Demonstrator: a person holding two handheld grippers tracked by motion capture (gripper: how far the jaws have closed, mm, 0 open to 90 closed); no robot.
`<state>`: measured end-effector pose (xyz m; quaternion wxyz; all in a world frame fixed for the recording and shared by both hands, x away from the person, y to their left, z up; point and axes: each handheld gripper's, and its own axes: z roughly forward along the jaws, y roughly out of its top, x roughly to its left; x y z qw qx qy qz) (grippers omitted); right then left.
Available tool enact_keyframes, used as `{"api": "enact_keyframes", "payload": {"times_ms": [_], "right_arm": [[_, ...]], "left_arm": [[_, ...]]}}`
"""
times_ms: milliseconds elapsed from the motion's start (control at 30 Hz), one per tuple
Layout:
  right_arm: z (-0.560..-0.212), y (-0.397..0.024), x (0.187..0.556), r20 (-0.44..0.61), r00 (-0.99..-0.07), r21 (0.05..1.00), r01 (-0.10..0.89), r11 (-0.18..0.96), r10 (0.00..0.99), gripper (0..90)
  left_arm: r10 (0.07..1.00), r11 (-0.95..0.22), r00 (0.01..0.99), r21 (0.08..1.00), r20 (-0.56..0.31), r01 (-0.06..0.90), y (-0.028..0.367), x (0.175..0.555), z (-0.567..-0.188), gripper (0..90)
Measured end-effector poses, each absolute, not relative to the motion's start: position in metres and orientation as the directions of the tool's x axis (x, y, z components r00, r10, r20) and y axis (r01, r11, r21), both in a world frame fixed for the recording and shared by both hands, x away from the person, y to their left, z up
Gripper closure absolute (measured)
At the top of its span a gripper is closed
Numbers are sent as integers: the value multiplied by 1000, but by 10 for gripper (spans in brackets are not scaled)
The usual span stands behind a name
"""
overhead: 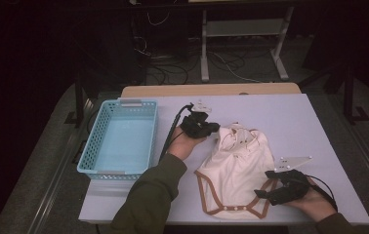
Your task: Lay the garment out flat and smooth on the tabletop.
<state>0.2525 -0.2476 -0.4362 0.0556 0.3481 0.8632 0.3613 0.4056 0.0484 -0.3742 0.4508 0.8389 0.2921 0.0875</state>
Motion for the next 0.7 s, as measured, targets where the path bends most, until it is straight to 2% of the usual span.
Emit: {"api": "enact_keyframes", "payload": {"times_ms": [367,433,700], "right_arm": [[-436,-248,253,153,-753,667,556,495,640,172],[-436,-249,253,152,-754,667,556,496,639,172],[-436,-249,253,151,-751,666,558,496,643,172]], "left_arm": [[635,-384,765,816,-107,432,62,420,-367,853],[676,-401,731,785,-93,472,67,422,-375,853],[718,-414,688,732,-103,542,75,421,-403,850]]}}
